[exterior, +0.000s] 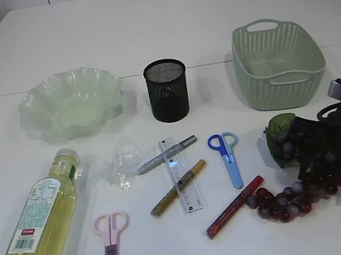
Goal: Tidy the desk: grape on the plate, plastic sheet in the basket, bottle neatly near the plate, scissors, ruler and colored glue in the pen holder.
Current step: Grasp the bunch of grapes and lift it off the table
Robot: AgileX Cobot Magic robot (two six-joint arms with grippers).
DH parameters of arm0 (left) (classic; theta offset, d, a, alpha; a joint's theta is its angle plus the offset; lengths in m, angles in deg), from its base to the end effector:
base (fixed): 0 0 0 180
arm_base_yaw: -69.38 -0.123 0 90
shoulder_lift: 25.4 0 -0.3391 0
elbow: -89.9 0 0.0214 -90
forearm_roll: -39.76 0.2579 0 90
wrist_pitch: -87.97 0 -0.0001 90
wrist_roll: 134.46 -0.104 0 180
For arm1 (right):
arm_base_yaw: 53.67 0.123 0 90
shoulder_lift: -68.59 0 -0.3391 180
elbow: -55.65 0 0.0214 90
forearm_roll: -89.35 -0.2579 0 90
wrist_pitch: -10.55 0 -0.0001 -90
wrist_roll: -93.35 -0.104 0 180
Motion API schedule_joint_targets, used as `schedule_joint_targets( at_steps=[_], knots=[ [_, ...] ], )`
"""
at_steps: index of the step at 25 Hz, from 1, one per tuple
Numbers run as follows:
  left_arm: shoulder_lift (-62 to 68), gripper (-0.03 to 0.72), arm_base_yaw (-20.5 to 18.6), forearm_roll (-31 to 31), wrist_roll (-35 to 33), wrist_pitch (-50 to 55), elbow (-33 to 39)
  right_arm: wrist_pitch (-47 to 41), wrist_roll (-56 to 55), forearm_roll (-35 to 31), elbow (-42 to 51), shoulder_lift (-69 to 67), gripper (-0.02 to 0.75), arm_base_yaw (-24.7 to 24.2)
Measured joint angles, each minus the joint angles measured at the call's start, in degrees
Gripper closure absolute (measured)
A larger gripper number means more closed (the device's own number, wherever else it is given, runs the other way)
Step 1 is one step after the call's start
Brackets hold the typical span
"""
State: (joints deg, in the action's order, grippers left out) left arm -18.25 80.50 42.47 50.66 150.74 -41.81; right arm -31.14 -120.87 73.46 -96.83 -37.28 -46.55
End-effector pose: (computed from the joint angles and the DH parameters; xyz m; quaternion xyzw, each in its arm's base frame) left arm -0.0430 0.0129 0.2800 0.0434 0.8568 -0.0491 0.5115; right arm 0.3008 0.0567 0.1859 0.3282 0.9387 0.1051 0.0058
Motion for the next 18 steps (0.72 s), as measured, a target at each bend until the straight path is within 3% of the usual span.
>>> schedule_joint_targets(
  at_steps=[18],
  knots=[
    [0.0,0.253,0.0,0.0,0.0,0.0,0.0,2.9,-2.1,2.1,-0.2,-3.4,0.162,0.0]
  ],
)
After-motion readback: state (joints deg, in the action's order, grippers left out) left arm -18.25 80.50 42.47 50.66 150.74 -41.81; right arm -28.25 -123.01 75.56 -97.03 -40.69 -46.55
